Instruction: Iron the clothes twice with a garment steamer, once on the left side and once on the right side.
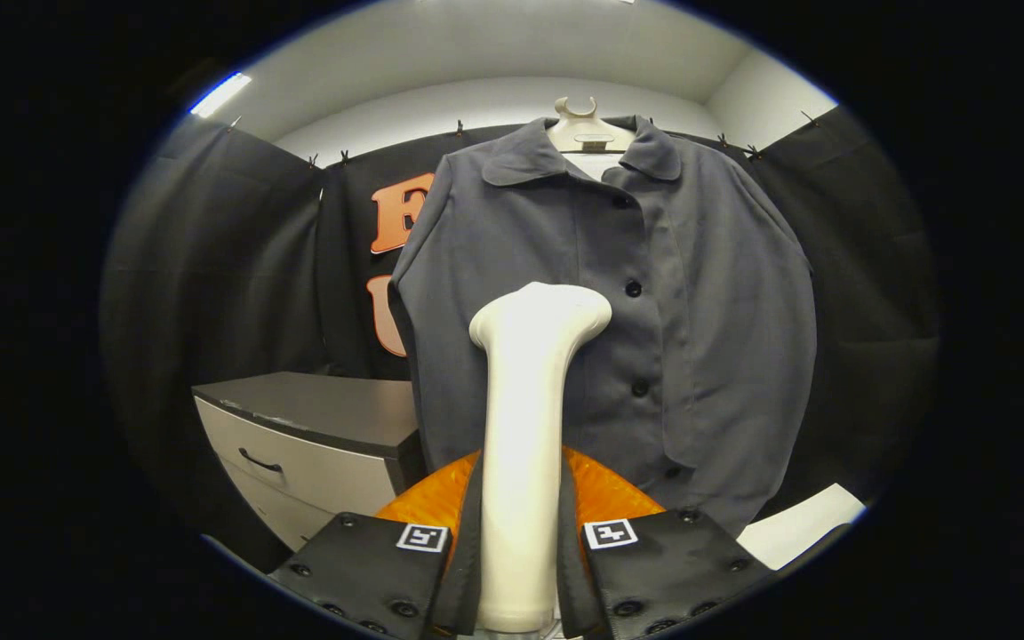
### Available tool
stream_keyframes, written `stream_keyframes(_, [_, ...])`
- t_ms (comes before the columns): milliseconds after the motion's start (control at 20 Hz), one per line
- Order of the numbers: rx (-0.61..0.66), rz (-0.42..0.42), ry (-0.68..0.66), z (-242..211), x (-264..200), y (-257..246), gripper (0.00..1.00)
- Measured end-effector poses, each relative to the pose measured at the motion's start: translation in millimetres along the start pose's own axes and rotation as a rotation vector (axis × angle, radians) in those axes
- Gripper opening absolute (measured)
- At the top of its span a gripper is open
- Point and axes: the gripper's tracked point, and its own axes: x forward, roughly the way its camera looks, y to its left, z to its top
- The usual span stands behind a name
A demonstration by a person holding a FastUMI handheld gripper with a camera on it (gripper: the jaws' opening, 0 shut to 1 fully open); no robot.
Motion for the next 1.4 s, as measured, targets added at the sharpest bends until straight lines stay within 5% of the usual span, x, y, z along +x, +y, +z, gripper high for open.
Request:
stream_keyframes(700, [0.016, 0.0, 0.078, -83, -19, 7, 0.42])
stream_keyframes(1400, [0.032, -0.01, 0.135, -118, -36, 5, 0.42])
